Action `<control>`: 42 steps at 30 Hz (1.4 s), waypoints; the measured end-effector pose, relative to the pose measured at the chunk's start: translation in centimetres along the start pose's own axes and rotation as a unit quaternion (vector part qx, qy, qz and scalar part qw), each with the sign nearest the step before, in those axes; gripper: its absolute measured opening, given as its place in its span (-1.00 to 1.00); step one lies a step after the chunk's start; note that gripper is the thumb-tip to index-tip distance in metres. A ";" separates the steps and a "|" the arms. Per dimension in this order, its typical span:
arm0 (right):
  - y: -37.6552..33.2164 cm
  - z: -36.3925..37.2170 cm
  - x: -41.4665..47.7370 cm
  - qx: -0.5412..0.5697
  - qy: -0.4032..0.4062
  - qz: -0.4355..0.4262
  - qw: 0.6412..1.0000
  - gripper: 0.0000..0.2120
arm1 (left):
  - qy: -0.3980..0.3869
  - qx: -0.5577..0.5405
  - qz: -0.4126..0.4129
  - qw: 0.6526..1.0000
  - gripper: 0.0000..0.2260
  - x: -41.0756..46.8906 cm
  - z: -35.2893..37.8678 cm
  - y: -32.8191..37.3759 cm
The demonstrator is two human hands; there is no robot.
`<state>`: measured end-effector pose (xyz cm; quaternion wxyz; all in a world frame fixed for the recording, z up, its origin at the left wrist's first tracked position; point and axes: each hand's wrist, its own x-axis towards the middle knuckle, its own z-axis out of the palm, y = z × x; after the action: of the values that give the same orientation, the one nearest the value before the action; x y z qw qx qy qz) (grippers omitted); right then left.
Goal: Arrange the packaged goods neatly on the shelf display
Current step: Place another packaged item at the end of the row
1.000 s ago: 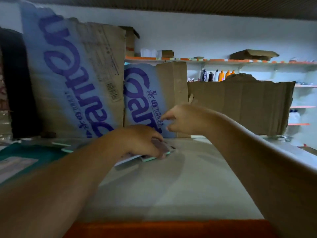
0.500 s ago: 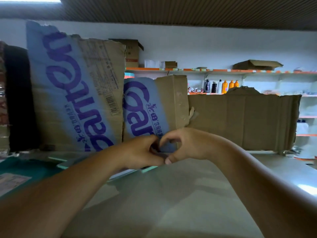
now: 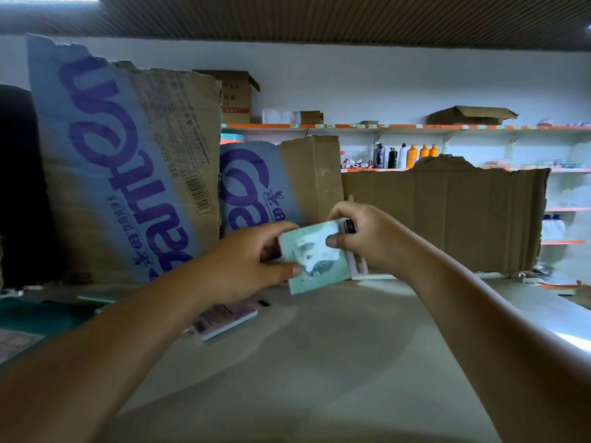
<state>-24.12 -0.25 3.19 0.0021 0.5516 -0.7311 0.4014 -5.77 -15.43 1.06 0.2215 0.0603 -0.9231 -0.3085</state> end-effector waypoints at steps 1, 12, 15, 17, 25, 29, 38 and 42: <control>0.3 -0.1 0.0 0.021 0.009 0.012 1.000 -0.84 | 0.012 0.013 0.004 1.000 -0.50 0.0 0.0 -0.2; -0.6 0.2 -0.9 0.301 -0.038 0.202 0.931 -0.87 | 0.108 0.368 0.139 0.913 -0.46 0.4 0.7 0.3; -0.6 0.8 -1.0 0.058 -0.048 0.156 0.985 -0.72 | 0.099 0.405 0.133 0.899 -0.46 0.4 0.5 0.3; -0.8 1.0 -0.8 -0.087 -0.037 0.065 0.993 -0.47 | 0.093 0.417 0.128 0.895 -0.55 0.2 0.2 0.1; -3.1 2.0 -1.0 -0.279 -0.063 -0.132 0.949 -0.78 | 0.112 0.397 0.078 0.908 -0.77 0.2 -0.7 -0.4; -2.9 1.9 0.3 -0.311 -0.040 -0.170 0.934 -0.76 | 0.130 0.377 0.086 0.913 -0.82 0.1 -1.0 -0.4; -3.4 1.0 -0.6 -0.298 0.044 -0.182 0.936 -0.65 | 0.193 0.379 0.108 0.898 -0.73 -0.3 -2.9 1.2; -5.8 1.4 -1.5 -0.339 0.078 -0.236 0.907 -0.67 | 0.185 0.435 0.107 0.875 -0.72 -1.7 -3.8 3.3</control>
<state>-18.29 -0.27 4.99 0.3408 0.6412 -0.6688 0.1595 -2.44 -14.40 5.06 0.3717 0.1077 -0.9070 0.1661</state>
